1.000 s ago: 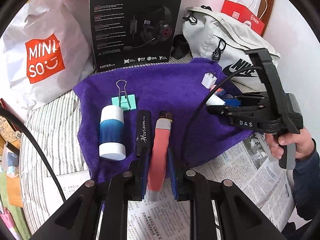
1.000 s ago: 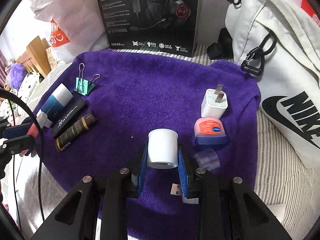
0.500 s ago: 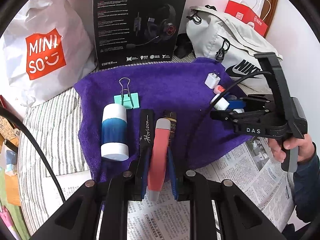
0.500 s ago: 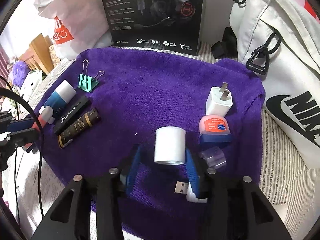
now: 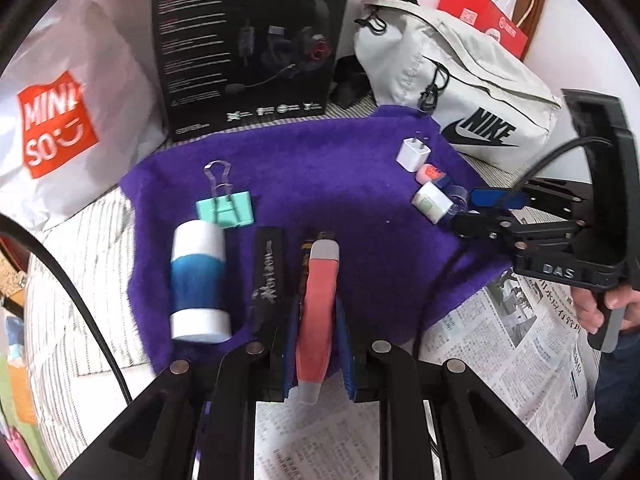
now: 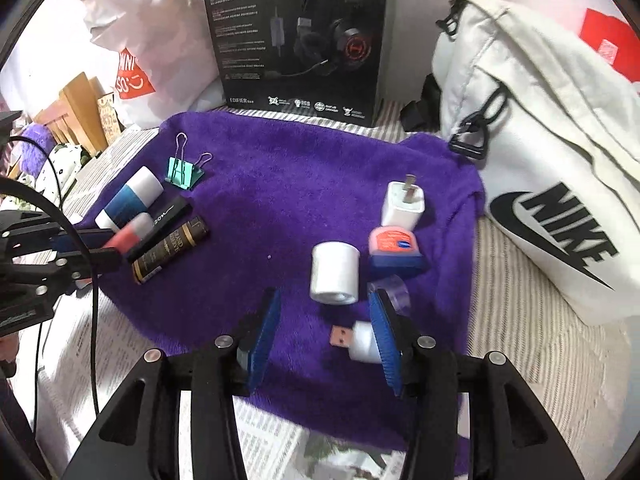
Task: Organize rigid objects
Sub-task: 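Release the tape roll by the tin with the right tool while the left tool releases the tube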
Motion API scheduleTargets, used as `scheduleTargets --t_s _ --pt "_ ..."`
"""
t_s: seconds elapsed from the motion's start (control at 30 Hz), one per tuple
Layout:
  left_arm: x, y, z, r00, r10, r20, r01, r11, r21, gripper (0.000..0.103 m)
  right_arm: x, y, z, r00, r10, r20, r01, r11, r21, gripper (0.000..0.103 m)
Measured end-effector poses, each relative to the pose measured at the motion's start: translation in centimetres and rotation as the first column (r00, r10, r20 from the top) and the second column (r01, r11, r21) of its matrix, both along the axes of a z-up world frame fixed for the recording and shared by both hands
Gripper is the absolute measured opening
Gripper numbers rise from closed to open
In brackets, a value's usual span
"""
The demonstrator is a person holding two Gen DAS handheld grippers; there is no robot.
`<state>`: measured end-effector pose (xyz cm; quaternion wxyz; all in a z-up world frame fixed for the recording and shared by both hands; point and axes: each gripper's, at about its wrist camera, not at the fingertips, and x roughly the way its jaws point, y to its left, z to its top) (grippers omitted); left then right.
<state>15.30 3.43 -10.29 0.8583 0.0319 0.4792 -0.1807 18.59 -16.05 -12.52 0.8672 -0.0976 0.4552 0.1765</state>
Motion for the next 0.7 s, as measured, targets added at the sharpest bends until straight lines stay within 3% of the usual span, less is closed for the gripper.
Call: scheduleTargets --t_s 0.43,0.7 --pt "2.0 -3.8 -1.9 0.997 -0.061 -0.044 0.062 0.998 0.013 0.015 -3.6 -4.7 1.7 0.995 -0.094 0.021 0.093 0.995 0.029 0.049" --pt "2.4 -4.1 -2.2 0.996 -0.069 -0.055 0.071 0.997 0.029 0.015 -4.5 -5.2 2.5 0.995 -0.092 0.038 0.091 0.995 0.045 0.049"
